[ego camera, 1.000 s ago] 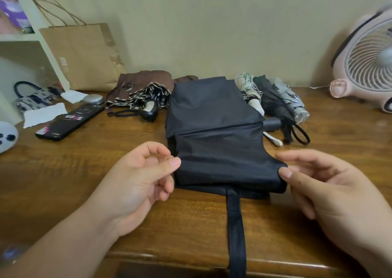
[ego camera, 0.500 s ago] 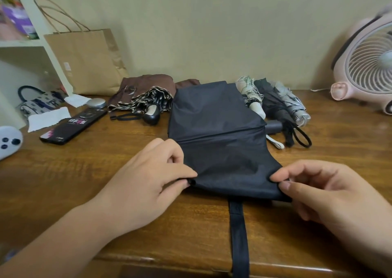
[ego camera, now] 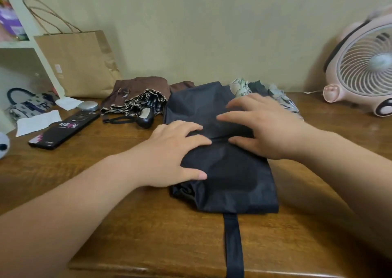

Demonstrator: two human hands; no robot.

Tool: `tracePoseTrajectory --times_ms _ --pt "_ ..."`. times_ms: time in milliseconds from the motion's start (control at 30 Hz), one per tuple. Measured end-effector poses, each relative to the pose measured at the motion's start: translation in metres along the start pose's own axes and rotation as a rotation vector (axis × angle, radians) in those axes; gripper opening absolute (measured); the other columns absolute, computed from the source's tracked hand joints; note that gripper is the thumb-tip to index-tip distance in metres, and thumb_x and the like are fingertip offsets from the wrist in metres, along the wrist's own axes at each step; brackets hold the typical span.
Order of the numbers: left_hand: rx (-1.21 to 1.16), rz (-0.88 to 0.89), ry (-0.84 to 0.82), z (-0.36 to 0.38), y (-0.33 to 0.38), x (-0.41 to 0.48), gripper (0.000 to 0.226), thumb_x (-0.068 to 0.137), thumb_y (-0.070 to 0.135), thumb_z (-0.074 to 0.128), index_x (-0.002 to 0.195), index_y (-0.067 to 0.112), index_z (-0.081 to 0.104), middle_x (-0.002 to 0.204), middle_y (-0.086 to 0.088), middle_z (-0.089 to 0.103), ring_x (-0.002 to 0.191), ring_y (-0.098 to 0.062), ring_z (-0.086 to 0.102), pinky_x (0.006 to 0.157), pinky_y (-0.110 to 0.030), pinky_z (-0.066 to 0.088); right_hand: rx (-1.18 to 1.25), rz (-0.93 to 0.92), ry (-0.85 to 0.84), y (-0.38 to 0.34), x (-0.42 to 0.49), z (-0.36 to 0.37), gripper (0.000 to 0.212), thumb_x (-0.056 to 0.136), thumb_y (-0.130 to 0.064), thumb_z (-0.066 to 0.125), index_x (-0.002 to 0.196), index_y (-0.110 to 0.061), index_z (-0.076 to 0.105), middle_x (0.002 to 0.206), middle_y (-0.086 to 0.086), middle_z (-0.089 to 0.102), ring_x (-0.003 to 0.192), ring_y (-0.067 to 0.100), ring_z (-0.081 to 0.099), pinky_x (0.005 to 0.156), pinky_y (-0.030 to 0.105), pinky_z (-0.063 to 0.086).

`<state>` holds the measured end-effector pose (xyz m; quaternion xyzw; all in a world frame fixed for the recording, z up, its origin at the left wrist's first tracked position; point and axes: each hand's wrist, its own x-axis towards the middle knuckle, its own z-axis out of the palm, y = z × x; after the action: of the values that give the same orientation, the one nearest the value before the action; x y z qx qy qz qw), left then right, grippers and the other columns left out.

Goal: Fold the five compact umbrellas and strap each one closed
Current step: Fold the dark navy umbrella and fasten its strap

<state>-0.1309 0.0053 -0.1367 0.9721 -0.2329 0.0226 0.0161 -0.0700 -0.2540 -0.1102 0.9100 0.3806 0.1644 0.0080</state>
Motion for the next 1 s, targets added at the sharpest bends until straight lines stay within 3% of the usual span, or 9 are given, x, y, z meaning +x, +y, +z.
tracePoseTrajectory --times_ms 67,167,233,333,433,533,633,800,1000 --pt "0.01 -0.021 -0.103 -0.002 -0.002 0.016 0.065 0.089 0.078 0.039 0.15 0.054 0.035 0.169 0.013 0.004 0.156 -0.013 -0.004 0.126 -0.043 0.001 -0.018 0.007 -0.124 0.007 0.018 0.012 0.06 0.091 -0.062 0.054 0.147 -0.04 0.049 0.147 -0.003 0.046 0.137 0.024 0.04 0.109 0.045 0.038" --pt "-0.072 -0.035 -0.098 -0.003 -0.012 0.032 0.049 0.098 0.068 0.031 0.144 0.057 0.044 0.17 0.016 0.005 0.157 -0.013 -0.002 0.126 -0.044 0.0 0.044 0.083 -0.145 0.015 0.023 0.037 0.062 0.094 -0.065 0.047 0.15 -0.039 0.045 0.144 -0.002 0.05 0.13 0.025 0.048 0.102 0.042 0.044" --pt "-0.076 -0.015 -0.067 -0.001 -0.018 0.04 0.038 0.105 0.052 0.04 0.142 0.055 0.048 0.169 0.016 0.012 0.156 -0.012 0.006 0.125 -0.042 0.007 0.146 0.116 -0.081 0.019 0.02 0.052 0.064 0.094 -0.068 0.035 0.149 -0.037 0.047 0.134 -0.002 0.057 0.117 0.025 0.057 0.092 0.042 0.05" --pt "-0.07 -0.002 0.045 0.006 -0.026 0.042 0.03 0.102 0.039 0.056 0.13 0.047 0.049 0.16 0.012 0.036 0.147 -0.013 0.034 0.117 -0.041 0.032 0.156 0.125 -0.055 0.025 0.021 0.064 0.071 0.091 -0.075 0.029 0.149 -0.039 0.046 0.126 -0.006 0.059 0.112 0.022 0.059 0.085 0.041 0.052" --pt "-0.208 -0.099 0.155 0.007 -0.032 0.044 0.053 0.088 0.051 0.071 0.125 0.042 0.034 0.146 0.011 0.051 0.131 -0.016 0.053 0.105 -0.04 0.045 0.127 0.131 -0.068 0.026 0.024 0.064 0.082 0.081 -0.088 0.035 0.15 -0.044 0.041 0.126 -0.01 0.057 0.115 0.018 0.053 0.083 0.037 0.05" --pt "-0.07 -0.082 0.123 0.016 -0.038 0.052 0.083 0.081 0.079 0.049 0.151 0.04 0.028 0.158 0.012 0.038 0.146 -0.013 0.033 0.12 -0.036 0.024 0.169 0.178 -0.082 0.028 0.027 0.066 0.085 0.074 -0.089 0.038 0.148 -0.048 0.041 0.122 -0.014 0.059 0.116 0.016 0.055 0.081 0.036 0.05" --pt "-0.087 -0.07 0.132 0.022 -0.042 0.055 0.092 0.073 0.088 0.031 0.153 0.044 0.031 0.163 0.014 0.031 0.153 -0.007 0.019 0.126 -0.038 0.008 0.206 0.2 -0.018 0.031 0.027 0.07 0.086 0.071 -0.094 0.034 0.142 -0.047 0.049 0.118 -0.015 0.062 0.111 0.018 0.061 0.08 0.039 0.054" --pt "-0.209 -0.096 0.155 0.018 -0.046 0.056 0.085 0.071 0.082 0.061 0.145 0.046 0.043 0.146 0.018 0.046 0.139 -0.007 0.039 0.115 -0.038 0.037 0.223 0.187 0.066 0.031 0.022 0.07 0.081 0.075 -0.094 0.036 0.134 -0.043 0.057 0.12 -0.014 0.066 0.112 0.02 0.065 0.082 0.043 0.057" --pt "-0.198 -0.068 0.254 0.018 -0.05 0.053 0.067 0.074 0.066 0.076 0.133 0.041 0.057 0.125 0.019 0.059 0.121 -0.006 0.052 0.103 -0.031 0.045 0.292 0.168 0.084 0.032 0.012 0.069 0.076 0.077 -0.089 0.045 0.131 -0.038 0.062 0.118 -0.012 0.067 0.109 0.021 0.065 0.085 0.046 0.057"
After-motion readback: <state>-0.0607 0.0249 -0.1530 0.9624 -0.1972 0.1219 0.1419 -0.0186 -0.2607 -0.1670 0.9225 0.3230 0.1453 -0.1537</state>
